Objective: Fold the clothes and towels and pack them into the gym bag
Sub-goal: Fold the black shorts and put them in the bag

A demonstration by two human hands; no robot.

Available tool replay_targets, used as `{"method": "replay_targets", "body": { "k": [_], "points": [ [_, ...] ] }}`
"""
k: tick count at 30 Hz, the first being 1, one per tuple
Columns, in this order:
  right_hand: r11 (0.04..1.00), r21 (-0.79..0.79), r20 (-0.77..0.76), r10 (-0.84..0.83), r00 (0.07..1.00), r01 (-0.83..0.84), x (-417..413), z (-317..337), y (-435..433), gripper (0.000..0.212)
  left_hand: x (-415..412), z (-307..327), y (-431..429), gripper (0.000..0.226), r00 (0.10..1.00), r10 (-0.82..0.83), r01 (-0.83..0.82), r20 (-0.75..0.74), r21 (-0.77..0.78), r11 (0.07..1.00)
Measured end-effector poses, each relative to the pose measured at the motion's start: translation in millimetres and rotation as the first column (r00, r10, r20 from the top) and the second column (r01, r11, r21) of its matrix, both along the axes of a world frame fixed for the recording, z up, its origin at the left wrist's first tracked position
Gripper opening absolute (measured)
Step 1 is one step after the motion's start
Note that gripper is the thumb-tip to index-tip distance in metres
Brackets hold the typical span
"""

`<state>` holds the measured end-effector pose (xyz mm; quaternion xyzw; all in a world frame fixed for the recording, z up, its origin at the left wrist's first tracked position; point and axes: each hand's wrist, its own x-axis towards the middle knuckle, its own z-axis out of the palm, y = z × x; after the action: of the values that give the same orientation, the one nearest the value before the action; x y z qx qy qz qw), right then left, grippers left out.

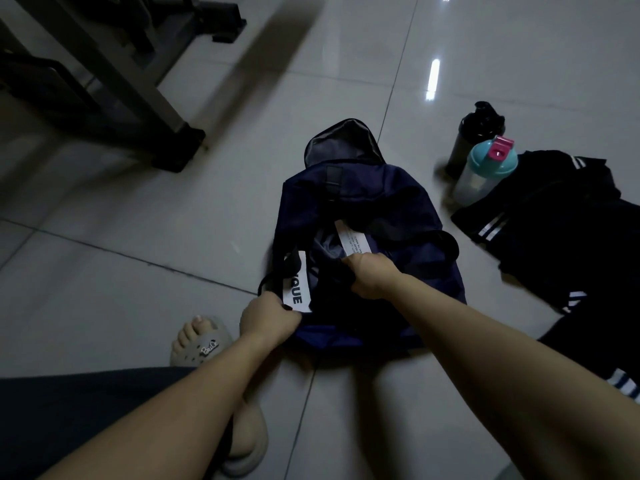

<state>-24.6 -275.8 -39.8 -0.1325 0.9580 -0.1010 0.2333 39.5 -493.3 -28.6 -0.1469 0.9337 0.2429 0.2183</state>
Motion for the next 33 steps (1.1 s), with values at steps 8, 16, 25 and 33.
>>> {"method": "replay_targets", "body": {
  "k": [8, 16, 25, 33],
  "points": [
    [0.975, -0.150, 0.229, -0.124, 0.965, 0.161, -16, 19, -6, 0.039, 22, 2, -4, 0.019, 0.904, 0.425, -0.373, 0.055, 0.590, 0.716],
    [0.972, -0.233, 0.282, 0.045, 0.958, 0.023, -10, 2, -32, 0.050, 22, 1, -8, 0.018, 0.849, 0.499, -0.513, 0.171, 0.494, 0.702],
    [0.991, -0.137, -0.018, -0.005, 1.000, 0.003, 12, -11, 2, 0.079, 2, -26, 14, 0.055, 0.941, -0.136, 0.175, -0.311, 0.101, 0.979],
    [0.989, -0.101, -0.246, 0.085, 0.966, -0.112, 32, -31, 3, 0.046, -7, -25, 24, 0.058, 0.929, -0.116, 0.173, -0.351, 0.135, 0.976]
  ]
}}
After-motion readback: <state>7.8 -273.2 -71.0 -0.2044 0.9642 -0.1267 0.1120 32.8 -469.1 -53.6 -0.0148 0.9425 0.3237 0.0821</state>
